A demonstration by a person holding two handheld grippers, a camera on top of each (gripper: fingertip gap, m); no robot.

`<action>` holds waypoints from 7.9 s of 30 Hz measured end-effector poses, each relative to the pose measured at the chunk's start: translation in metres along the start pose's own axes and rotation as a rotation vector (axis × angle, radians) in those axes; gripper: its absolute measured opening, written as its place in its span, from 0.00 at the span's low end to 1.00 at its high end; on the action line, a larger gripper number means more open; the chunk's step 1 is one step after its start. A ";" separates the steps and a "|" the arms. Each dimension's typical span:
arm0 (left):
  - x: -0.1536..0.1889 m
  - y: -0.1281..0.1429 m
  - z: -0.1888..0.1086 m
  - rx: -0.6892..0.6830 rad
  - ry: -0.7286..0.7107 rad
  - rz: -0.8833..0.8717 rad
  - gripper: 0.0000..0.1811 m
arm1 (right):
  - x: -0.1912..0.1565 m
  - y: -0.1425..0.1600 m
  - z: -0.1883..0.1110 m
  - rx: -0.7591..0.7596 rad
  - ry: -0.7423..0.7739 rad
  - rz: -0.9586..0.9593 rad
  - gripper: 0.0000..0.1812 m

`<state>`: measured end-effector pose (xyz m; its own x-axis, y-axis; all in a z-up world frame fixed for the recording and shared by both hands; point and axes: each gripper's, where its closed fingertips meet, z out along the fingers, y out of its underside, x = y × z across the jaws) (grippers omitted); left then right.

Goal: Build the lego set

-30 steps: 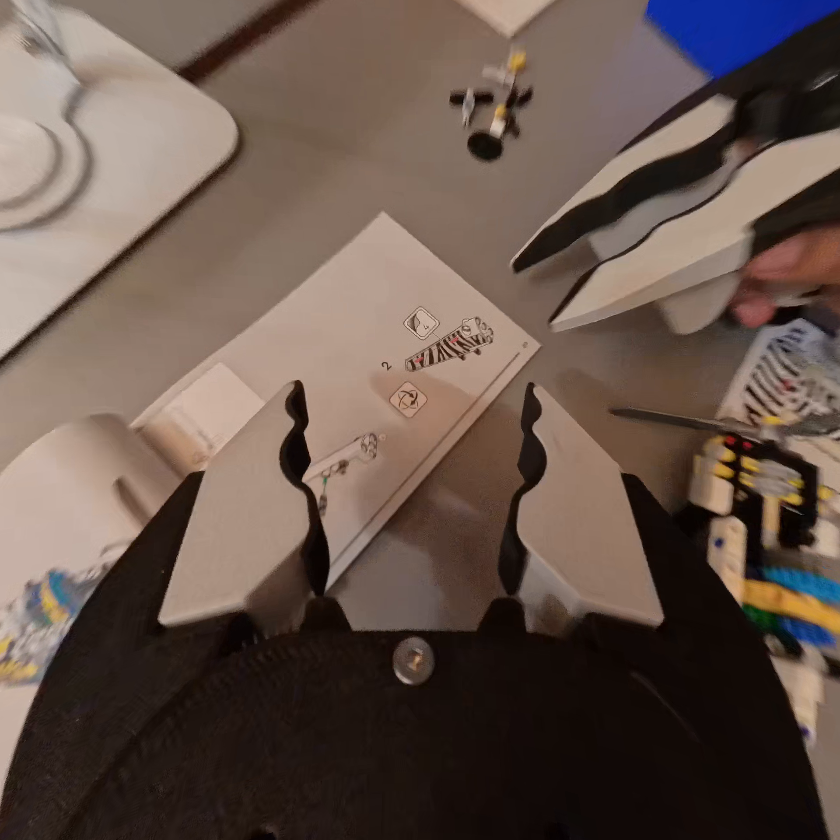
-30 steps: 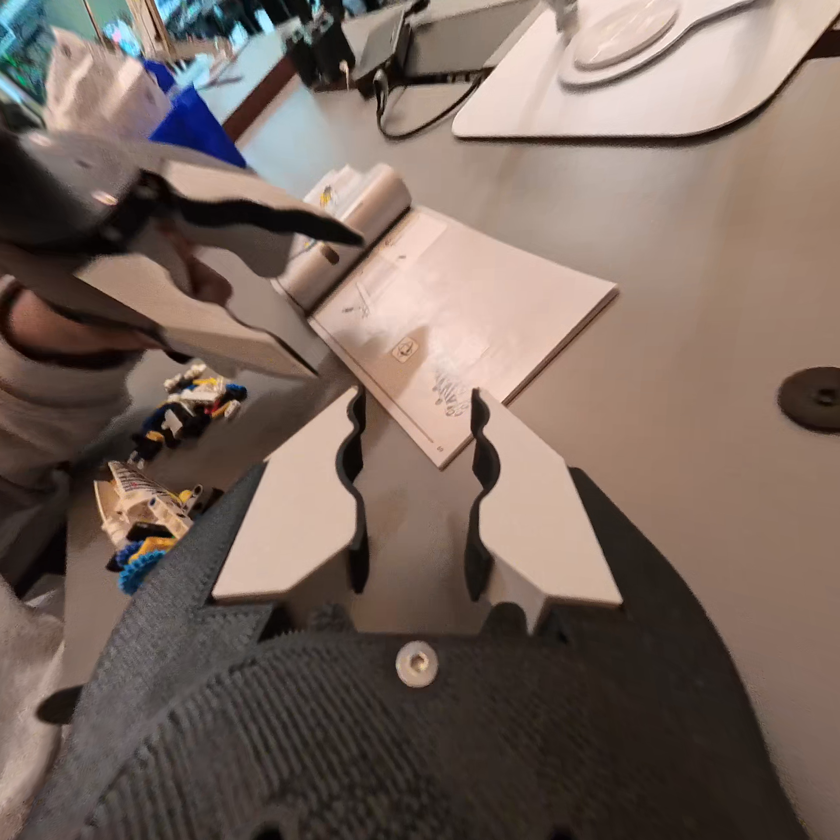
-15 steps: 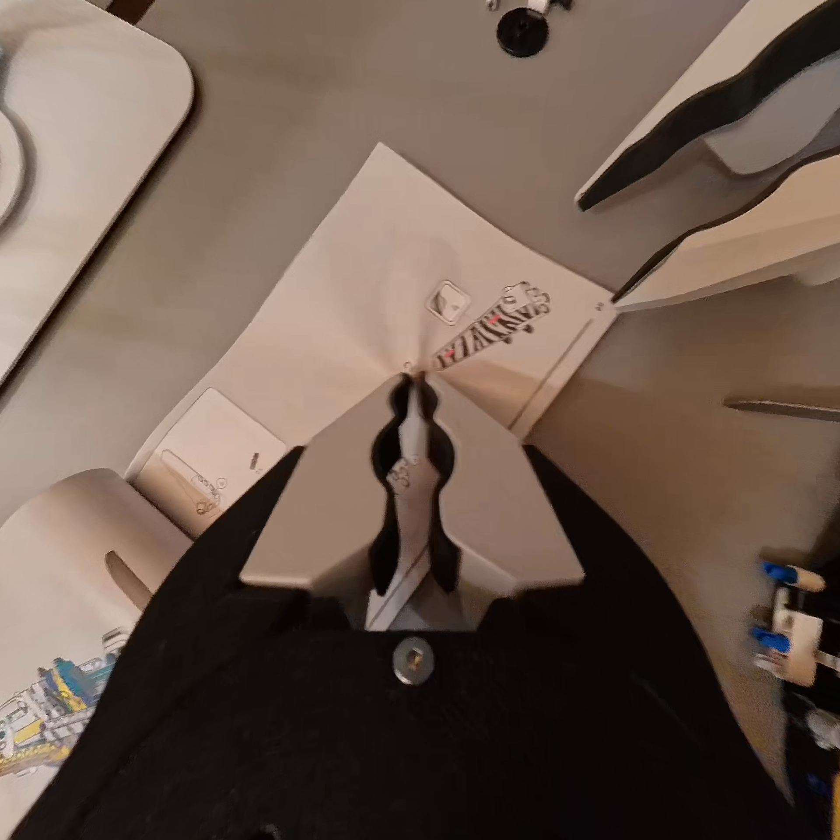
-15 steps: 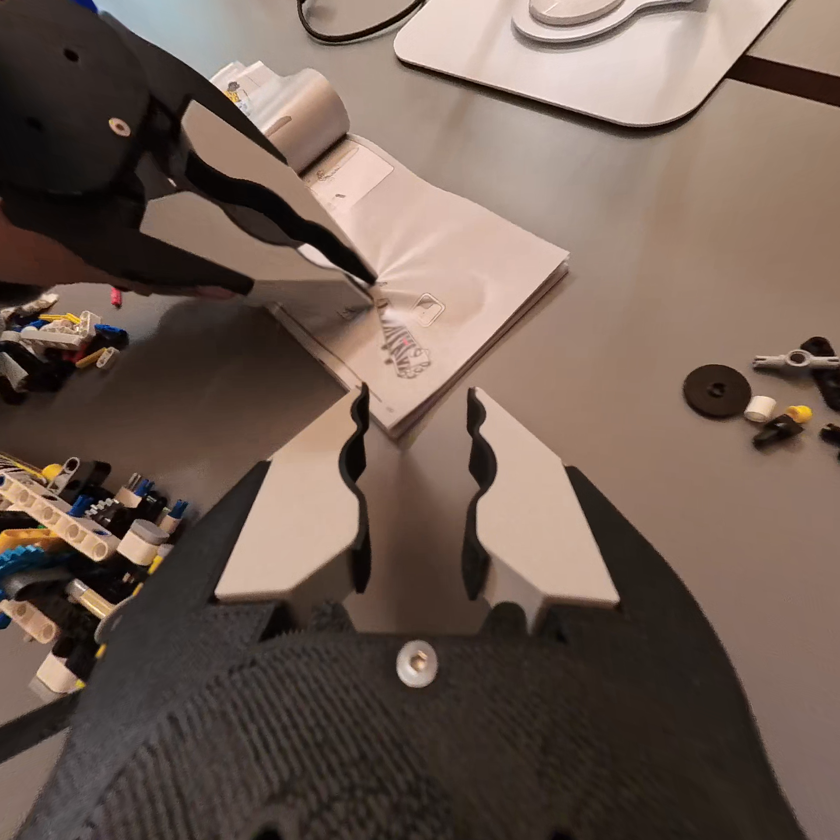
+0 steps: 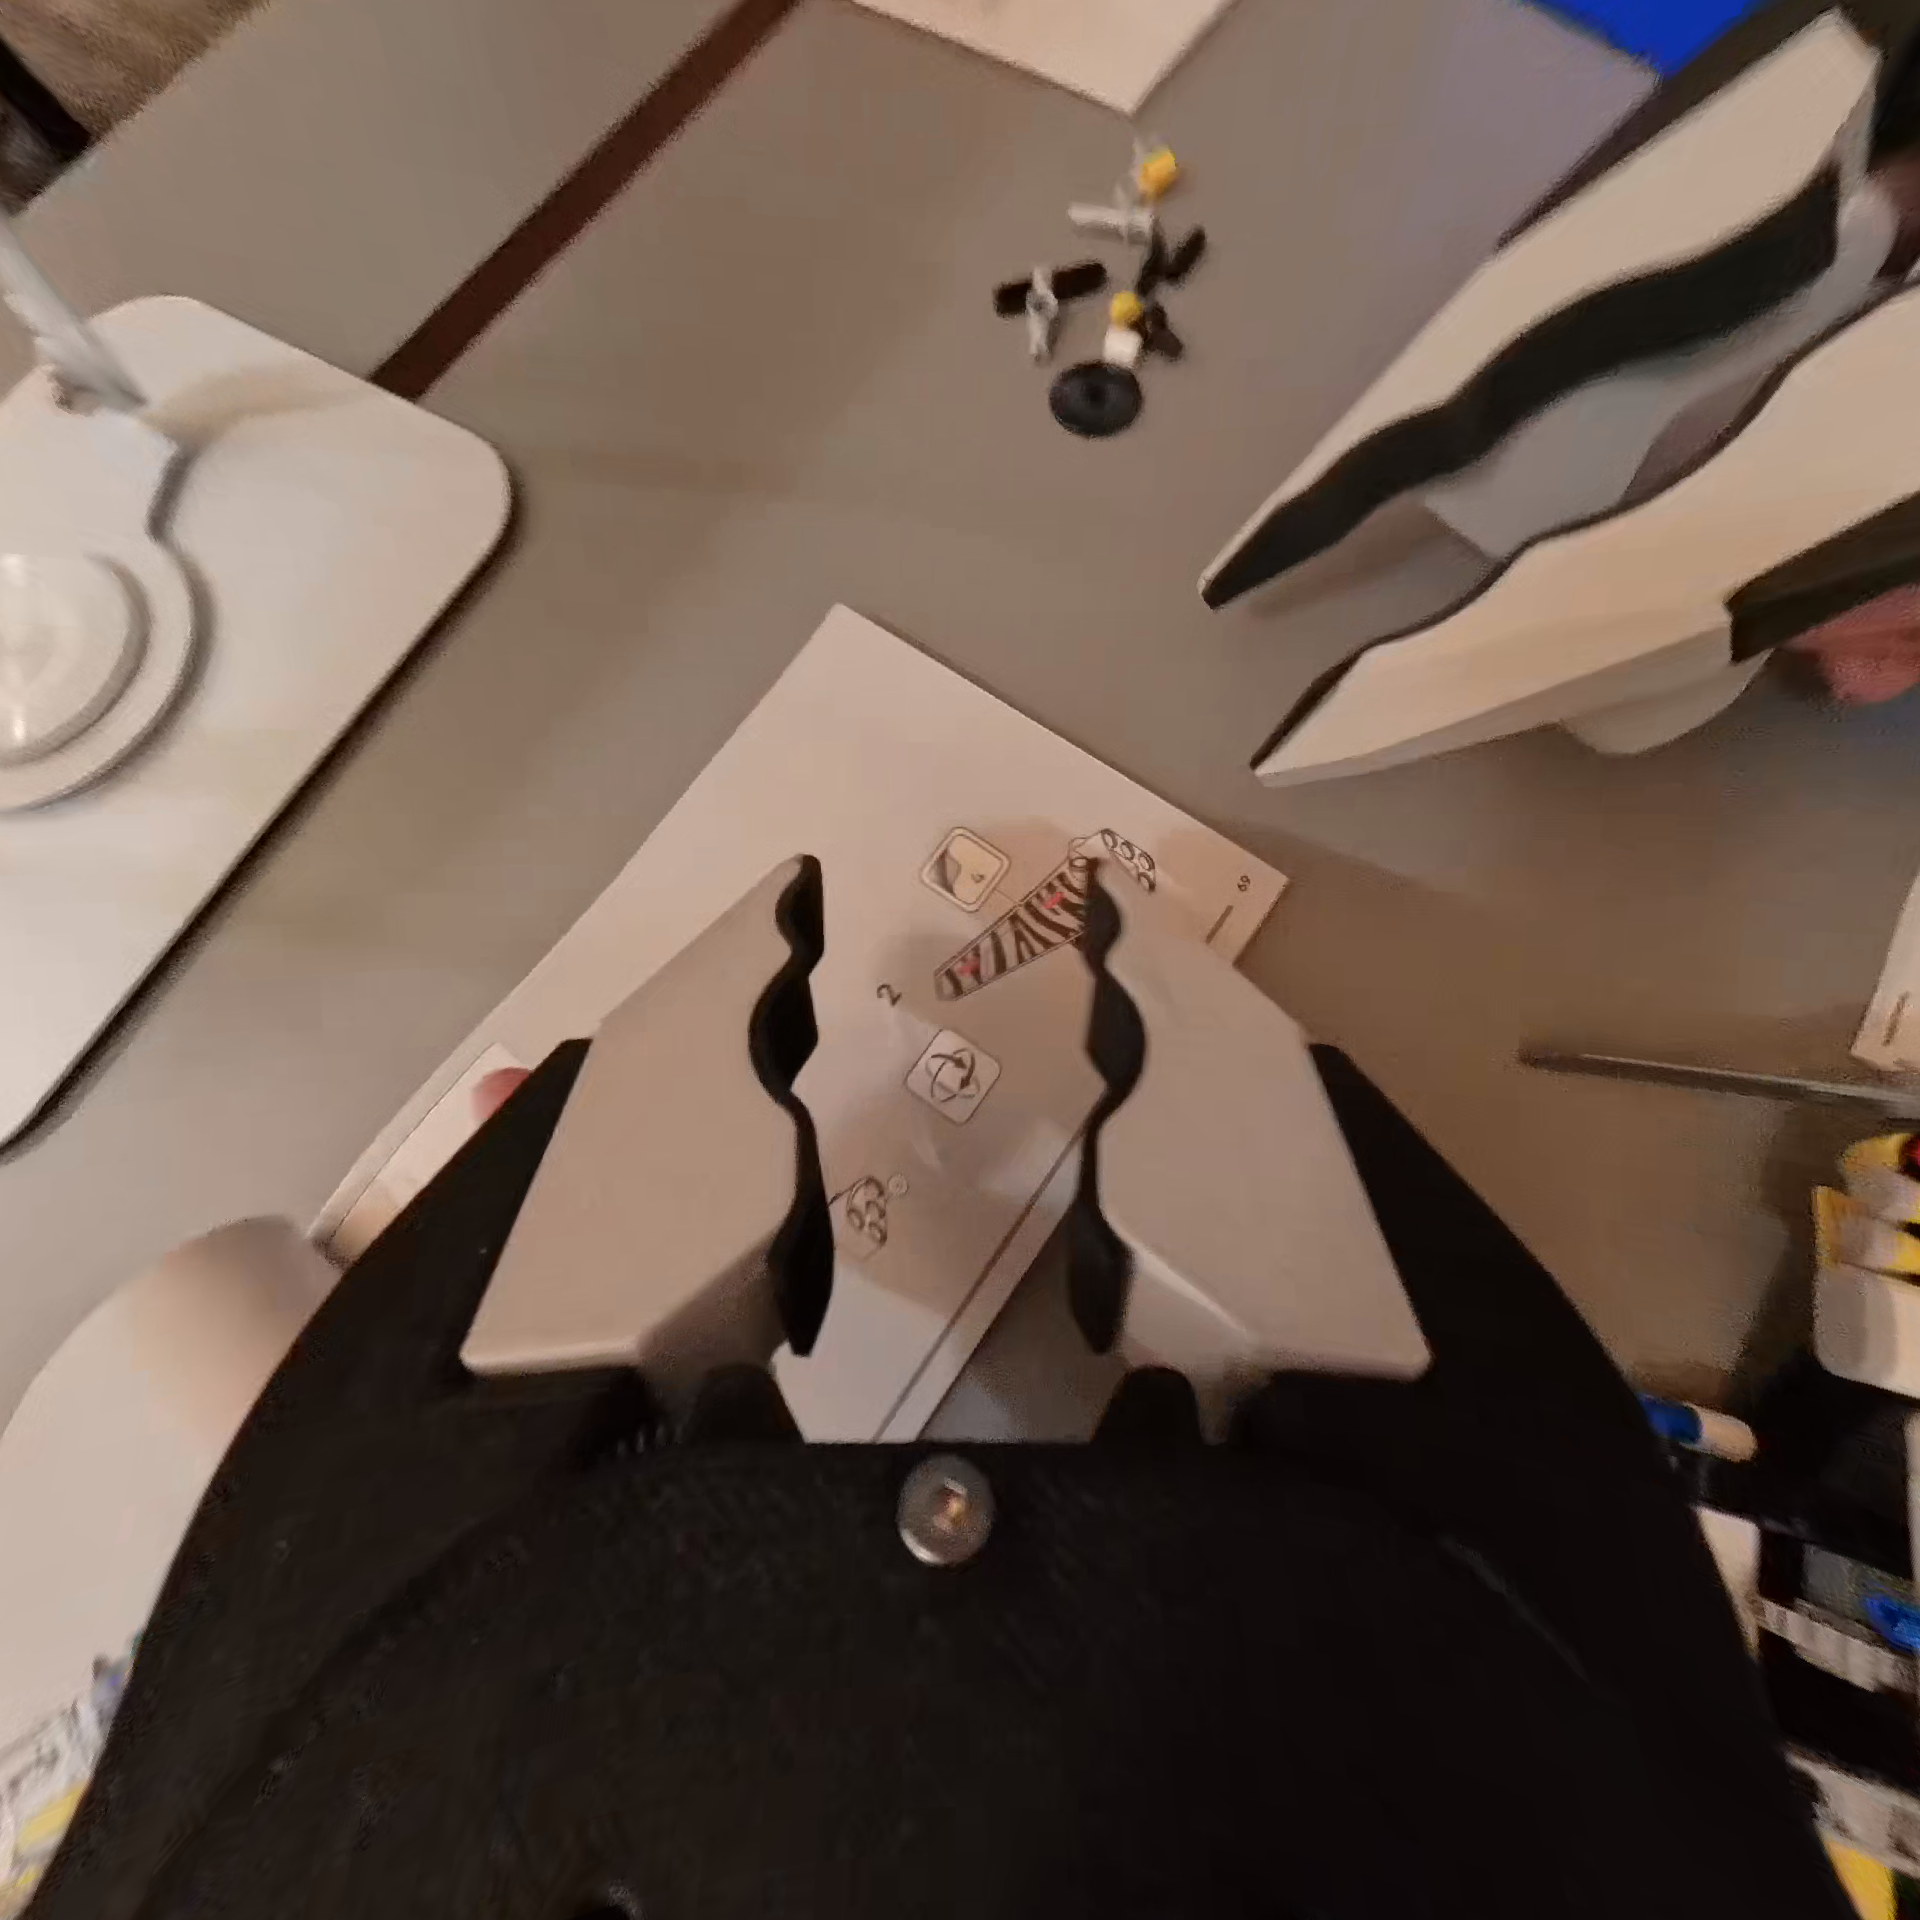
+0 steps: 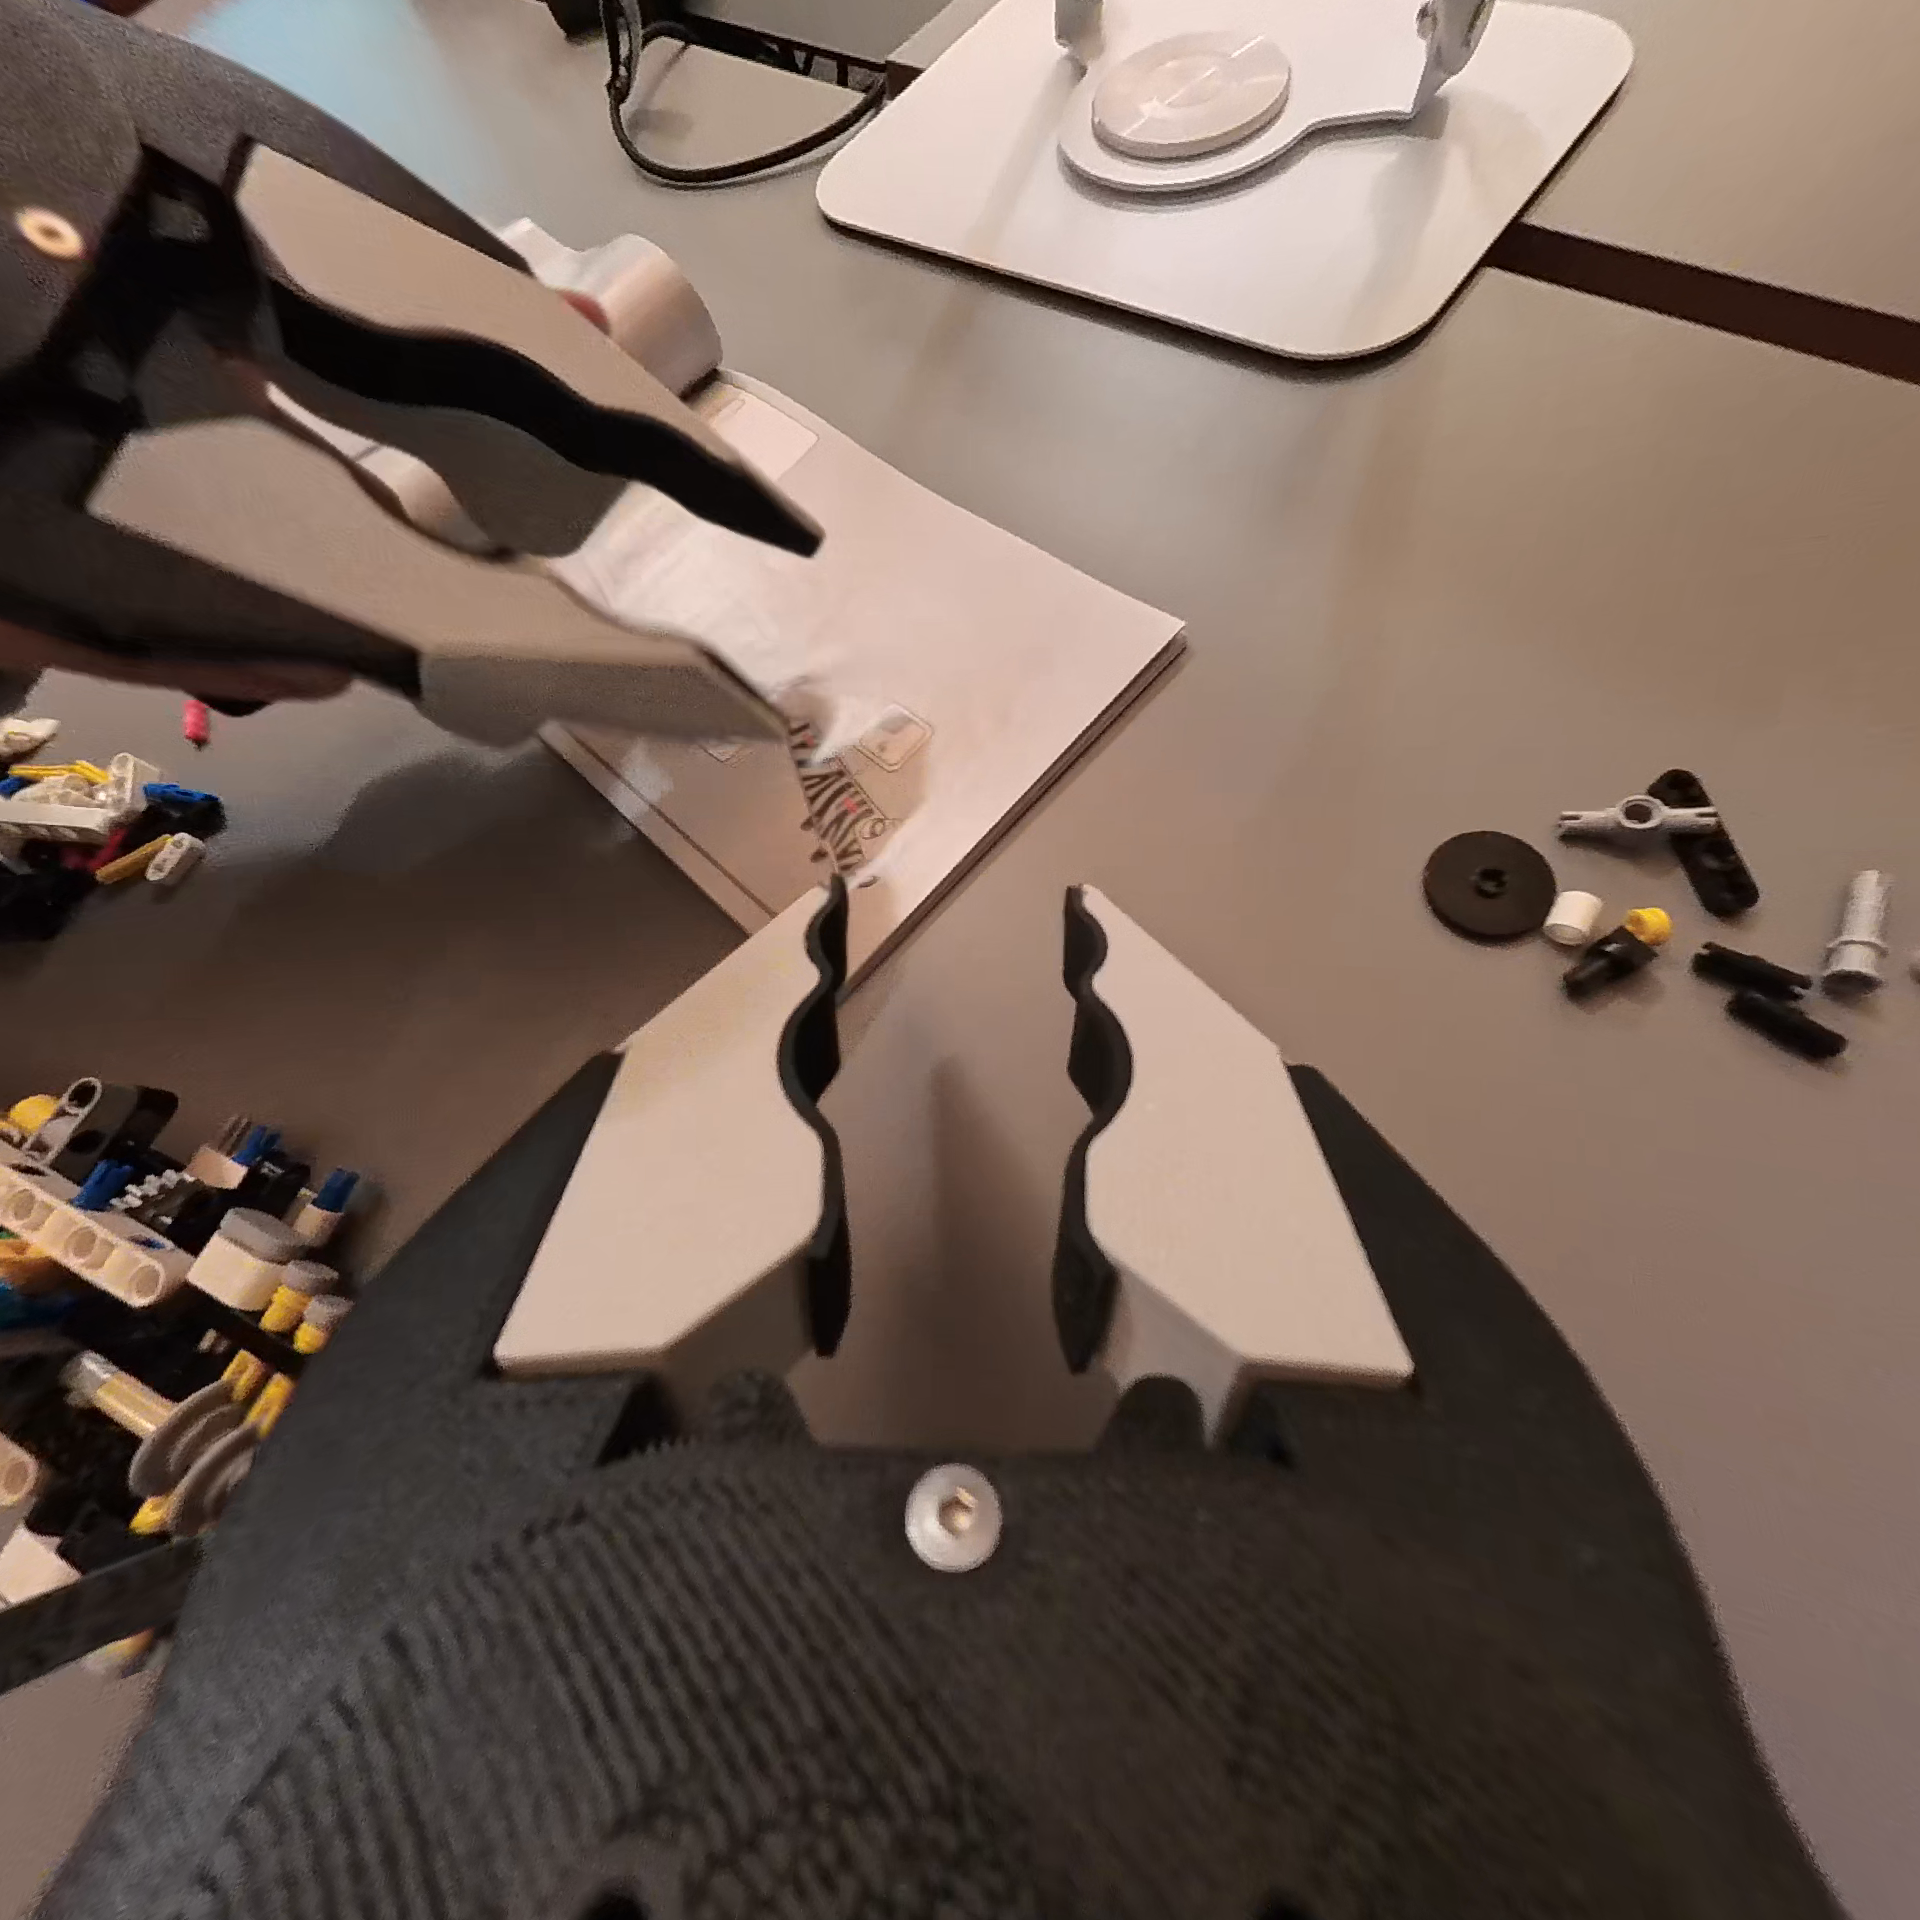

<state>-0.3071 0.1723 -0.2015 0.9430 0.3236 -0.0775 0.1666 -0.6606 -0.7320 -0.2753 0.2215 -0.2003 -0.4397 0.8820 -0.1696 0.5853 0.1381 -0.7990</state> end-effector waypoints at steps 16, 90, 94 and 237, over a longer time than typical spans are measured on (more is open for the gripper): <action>0.023 0.022 0.021 -0.203 0.057 -0.029 0.48 | -0.006 -0.001 -0.002 0.001 -0.046 0.030 0.20; 0.032 0.010 0.006 -0.066 0.397 -0.386 0.26 | -0.006 -0.003 -0.004 0.008 -0.043 0.025 0.21; 0.032 0.010 0.007 -0.054 0.410 -0.399 0.23 | -0.009 0.000 0.002 0.001 -0.045 0.015 0.21; -0.126 0.185 -0.147 -0.063 -0.250 -0.462 0.06 | -0.027 -0.010 0.015 0.082 0.045 -0.364 0.15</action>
<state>-0.3526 -0.0901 -0.2283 0.6708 0.7375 0.0790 0.5730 -0.4476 -0.6865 -0.2796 0.1891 -0.1963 -0.5777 0.8007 0.1585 0.3384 0.4116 -0.8462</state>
